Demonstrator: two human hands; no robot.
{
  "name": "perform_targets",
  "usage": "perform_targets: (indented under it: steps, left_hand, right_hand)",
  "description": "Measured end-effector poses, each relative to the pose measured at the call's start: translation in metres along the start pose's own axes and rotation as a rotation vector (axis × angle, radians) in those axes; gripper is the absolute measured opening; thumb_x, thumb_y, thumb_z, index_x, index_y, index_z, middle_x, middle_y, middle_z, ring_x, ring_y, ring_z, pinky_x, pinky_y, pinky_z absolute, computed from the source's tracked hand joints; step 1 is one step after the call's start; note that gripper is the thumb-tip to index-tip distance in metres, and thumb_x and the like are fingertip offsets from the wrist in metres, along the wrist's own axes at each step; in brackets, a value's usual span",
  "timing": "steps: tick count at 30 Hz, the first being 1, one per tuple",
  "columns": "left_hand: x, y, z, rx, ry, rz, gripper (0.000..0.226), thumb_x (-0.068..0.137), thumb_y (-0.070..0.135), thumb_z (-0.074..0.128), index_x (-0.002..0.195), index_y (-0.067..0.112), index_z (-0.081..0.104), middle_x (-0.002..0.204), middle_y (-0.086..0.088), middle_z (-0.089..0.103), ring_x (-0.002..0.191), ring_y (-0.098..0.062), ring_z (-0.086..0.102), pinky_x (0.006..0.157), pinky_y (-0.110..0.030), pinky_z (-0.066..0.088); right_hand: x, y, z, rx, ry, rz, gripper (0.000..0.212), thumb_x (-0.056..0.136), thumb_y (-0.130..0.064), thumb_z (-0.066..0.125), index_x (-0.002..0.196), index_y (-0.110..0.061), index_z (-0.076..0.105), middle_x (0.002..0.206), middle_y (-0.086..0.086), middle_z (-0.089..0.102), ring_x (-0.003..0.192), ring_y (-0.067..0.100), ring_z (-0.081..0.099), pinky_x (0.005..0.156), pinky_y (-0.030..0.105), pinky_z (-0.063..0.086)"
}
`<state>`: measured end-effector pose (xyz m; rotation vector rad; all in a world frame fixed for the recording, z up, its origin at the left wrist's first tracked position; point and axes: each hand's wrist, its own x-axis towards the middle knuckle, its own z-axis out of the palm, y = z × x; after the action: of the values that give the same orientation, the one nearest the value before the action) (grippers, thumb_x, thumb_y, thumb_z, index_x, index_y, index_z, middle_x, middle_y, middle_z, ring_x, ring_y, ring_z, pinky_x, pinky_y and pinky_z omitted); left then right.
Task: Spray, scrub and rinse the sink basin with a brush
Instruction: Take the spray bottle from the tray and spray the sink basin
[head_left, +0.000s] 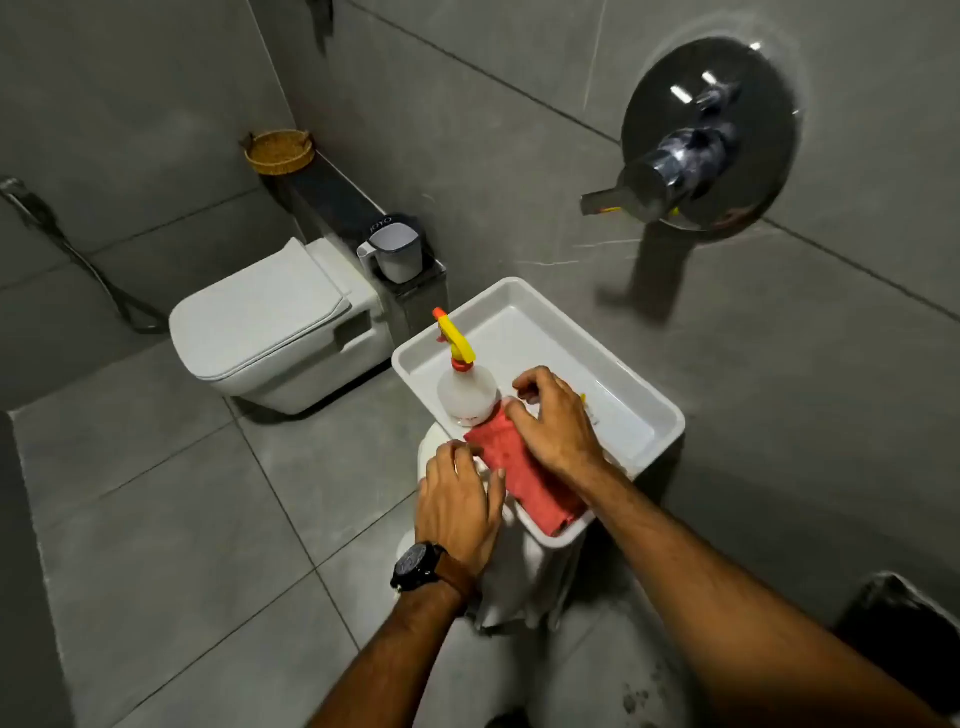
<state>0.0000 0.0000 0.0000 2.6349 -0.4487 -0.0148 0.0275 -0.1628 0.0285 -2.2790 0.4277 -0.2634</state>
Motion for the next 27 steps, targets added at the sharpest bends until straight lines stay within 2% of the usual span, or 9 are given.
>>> perform_targets:
  steps: [2, 4, 9, 12, 15, 18, 22, 24, 27]
  left_hand:
    - [0.006, -0.008, 0.012, -0.062, -0.058, -0.051, 0.049, 0.096, 0.051, 0.041, 0.133, 0.020, 0.046, 0.140, -0.003, 0.048, 0.125, -0.023, 0.051, 0.102, -0.039, 0.047]
    - [0.011, -0.019, 0.028, -0.068, -0.100, -0.059, 0.061, 0.096, 0.056, 0.036, 0.147, 0.021, 0.033, 0.156, -0.004, 0.035, 0.142, -0.021, 0.036, 0.115, -0.039, 0.037]
    - [0.021, -0.035, 0.055, -0.107, -0.172, -0.063, 0.081, 0.094, 0.065, 0.034, 0.157, 0.022, 0.006, 0.166, -0.001, 0.007, 0.152, -0.017, 0.014, 0.119, -0.031, 0.021]
    - [0.021, -0.037, 0.066, -0.136, -0.204, -0.066, 0.087, 0.093, 0.069, 0.033, 0.157, 0.023, -0.002, 0.166, 0.002, -0.002, 0.152, -0.015, 0.013, 0.117, -0.030, 0.029]
    - [0.021, -0.037, 0.071, -0.151, -0.206, -0.066, 0.089, 0.093, 0.066, 0.038, 0.157, 0.021, -0.005, 0.166, 0.003, -0.006, 0.151, -0.014, 0.014, 0.111, -0.022, 0.030]
    - [0.021, -0.037, 0.071, -0.160, -0.220, -0.086, 0.091, 0.092, 0.067, 0.039, 0.157, 0.021, -0.007, 0.166, 0.004, -0.007, 0.151, -0.013, 0.015, 0.107, -0.018, 0.028]
    - [0.023, -0.035, 0.068, -0.175, -0.248, -0.089, 0.094, 0.093, 0.063, 0.045, 0.157, 0.020, -0.009, 0.166, 0.002, -0.007, 0.152, -0.012, 0.007, 0.113, -0.019, 0.019]
    - [0.020, -0.031, 0.060, -0.181, -0.262, -0.108, 0.093, 0.094, 0.063, 0.043, 0.157, 0.018, -0.008, 0.166, -0.001, -0.007, 0.153, -0.013, 0.000, 0.119, -0.022, 0.010]
    - [0.013, -0.019, 0.042, -0.210, -0.222, -0.127, 0.081, 0.099, 0.055, 0.035, 0.157, 0.016, -0.005, 0.166, -0.002, -0.004, 0.153, -0.014, 0.002, 0.122, -0.026, 0.010]
  right_hand:
    - [0.019, -0.004, 0.017, 0.189, -0.055, 0.114, 0.035, 0.091, -0.033, 0.070, 0.122, -0.024, 0.056, 0.124, -0.002, 0.062, 0.114, 0.017, 0.059, 0.094, 0.034, 0.050]
    - [0.038, -0.009, 0.035, 0.336, -0.078, 0.185, 0.049, 0.087, -0.036, 0.076, 0.130, -0.027, 0.052, 0.130, -0.001, 0.059, 0.121, 0.017, 0.055, 0.094, 0.030, 0.044]
    - [0.073, -0.011, 0.073, 0.361, -0.163, 0.174, 0.076, 0.075, -0.031, 0.088, 0.139, -0.033, 0.046, 0.130, 0.002, 0.060, 0.120, 0.021, 0.057, 0.102, 0.037, 0.048]
    - [0.087, -0.012, 0.088, 0.355, -0.161, 0.112, 0.077, 0.071, -0.029, 0.090, 0.136, -0.037, 0.050, 0.125, 0.001, 0.064, 0.110, 0.021, 0.059, 0.098, 0.043, 0.053]
    - [0.099, -0.014, 0.099, 0.353, -0.176, 0.037, 0.074, 0.075, -0.027, 0.085, 0.140, -0.040, 0.052, 0.126, 0.005, 0.064, 0.112, 0.018, 0.060, 0.095, 0.036, 0.053]
    - [0.109, -0.014, 0.107, 0.323, -0.228, -0.018, 0.070, 0.081, -0.007, 0.069, 0.145, -0.031, 0.053, 0.128, 0.010, 0.064, 0.116, 0.024, 0.062, 0.105, 0.045, 0.050]
    - [0.101, -0.020, 0.102, 0.413, -0.188, 0.010, 0.075, 0.078, 0.008, 0.058, 0.147, -0.022, 0.053, 0.122, 0.000, 0.064, 0.121, 0.022, 0.060, 0.110, 0.047, 0.047]
    - [0.091, -0.021, 0.090, 0.463, -0.135, 0.001, 0.076, 0.074, 0.005, 0.057, 0.146, -0.022, 0.055, 0.120, -0.001, 0.060, 0.118, 0.017, 0.061, 0.107, 0.042, 0.049]
    - [0.074, -0.028, 0.059, 0.530, -0.070, 0.033, 0.077, 0.072, 0.001, 0.056, 0.143, -0.028, 0.057, 0.113, -0.005, 0.067, 0.110, 0.008, 0.063, 0.090, 0.027, 0.055]
